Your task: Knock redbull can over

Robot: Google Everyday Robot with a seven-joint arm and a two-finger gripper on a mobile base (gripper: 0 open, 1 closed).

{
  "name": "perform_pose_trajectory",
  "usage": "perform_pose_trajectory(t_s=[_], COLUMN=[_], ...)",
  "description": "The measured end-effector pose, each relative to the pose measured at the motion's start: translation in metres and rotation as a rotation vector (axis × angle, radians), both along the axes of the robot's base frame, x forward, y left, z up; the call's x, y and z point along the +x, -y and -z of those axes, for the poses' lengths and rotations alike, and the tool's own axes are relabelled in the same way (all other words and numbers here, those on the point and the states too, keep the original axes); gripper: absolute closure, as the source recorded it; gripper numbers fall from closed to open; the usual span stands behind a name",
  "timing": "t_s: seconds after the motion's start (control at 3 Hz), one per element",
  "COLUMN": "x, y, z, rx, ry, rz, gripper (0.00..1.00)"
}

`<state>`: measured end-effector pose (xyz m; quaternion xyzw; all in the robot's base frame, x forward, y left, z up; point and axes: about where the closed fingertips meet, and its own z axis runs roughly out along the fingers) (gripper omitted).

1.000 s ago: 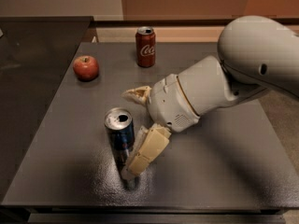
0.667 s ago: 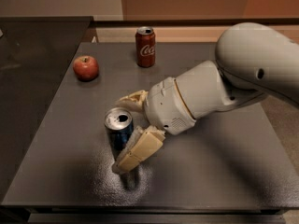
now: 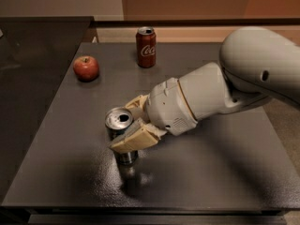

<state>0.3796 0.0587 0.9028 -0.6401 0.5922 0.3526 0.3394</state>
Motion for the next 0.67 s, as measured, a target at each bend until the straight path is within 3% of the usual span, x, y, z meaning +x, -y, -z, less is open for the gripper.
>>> perform_pose_trajectory(t_s=[0.33,0.67], x=[0.010,0.024], y=[0.013,0.035], z=[-0.018,-0.034], rx=[-0.050,-0.180], ry=[0.042,0.119], rz=[0.034,0.085], gripper=[0.88,1.00])
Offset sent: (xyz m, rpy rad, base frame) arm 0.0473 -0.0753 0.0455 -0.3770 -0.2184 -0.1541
